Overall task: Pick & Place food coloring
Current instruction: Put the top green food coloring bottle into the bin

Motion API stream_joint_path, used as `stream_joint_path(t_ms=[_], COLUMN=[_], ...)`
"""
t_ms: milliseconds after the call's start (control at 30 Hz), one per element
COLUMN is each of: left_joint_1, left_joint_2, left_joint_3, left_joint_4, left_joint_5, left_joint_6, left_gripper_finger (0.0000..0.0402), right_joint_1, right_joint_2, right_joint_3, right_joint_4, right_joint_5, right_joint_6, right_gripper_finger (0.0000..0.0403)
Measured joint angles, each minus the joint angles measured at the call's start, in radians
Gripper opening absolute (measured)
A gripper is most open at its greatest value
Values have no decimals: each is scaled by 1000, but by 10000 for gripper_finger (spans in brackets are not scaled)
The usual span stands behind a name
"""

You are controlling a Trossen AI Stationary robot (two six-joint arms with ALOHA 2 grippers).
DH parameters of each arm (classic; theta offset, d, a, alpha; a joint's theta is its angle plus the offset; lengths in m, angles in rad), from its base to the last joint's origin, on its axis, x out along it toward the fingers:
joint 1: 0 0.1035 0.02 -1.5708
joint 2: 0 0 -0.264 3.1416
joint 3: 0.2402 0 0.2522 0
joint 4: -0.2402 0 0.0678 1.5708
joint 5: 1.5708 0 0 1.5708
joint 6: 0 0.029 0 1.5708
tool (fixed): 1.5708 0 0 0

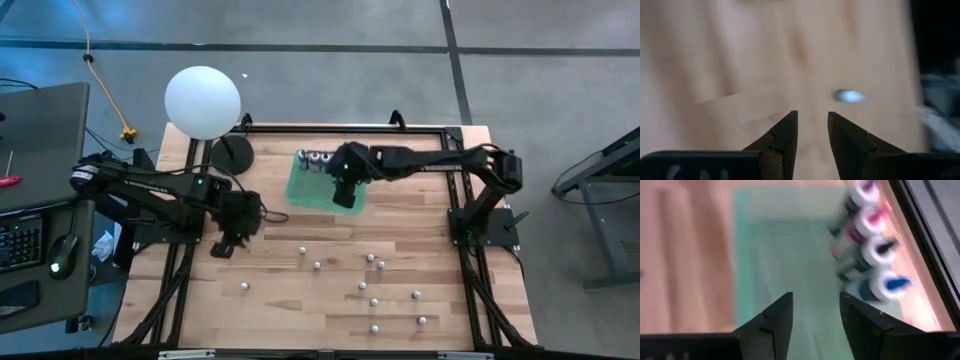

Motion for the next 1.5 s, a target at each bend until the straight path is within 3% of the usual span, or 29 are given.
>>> stream_joint_path(t_ms=[133,333,500,633,867,1133,1400,1500], left_joint_1=[-111,-334,-446,-493,-564,-564,-565,-564], left_joint_2=[0,39,96,154,249,274,277,276], left_joint_3=[0,-30,-89,-109,-112,-111,-117,-114], left_joint_4=[45,157,239,303,389,384,312,281], left_joint_5=[52,-153,-286,-292,-295,-367,-336,-267], left_joint_6=[-19,-142,-307,-418,-420,-371,-369,-459], left_gripper_finger=[106,106,106,106,106,106,106,106], right_joint_1=[66,135,177,200,249,289,298,298], right_joint_2=[10,12,12,12,12,12,12,13], right_joint_3=[-4,-4,-4,-4,-4,-4,-4,-4], right_joint_4=[25,26,26,25,18,22,22,22], right_joint_5=[21,92,120,121,163,188,185,185], right_joint_6=[0,68,85,138,161,225,225,225], right_gripper_finger=[142,140,140,140,140,140,140,140])
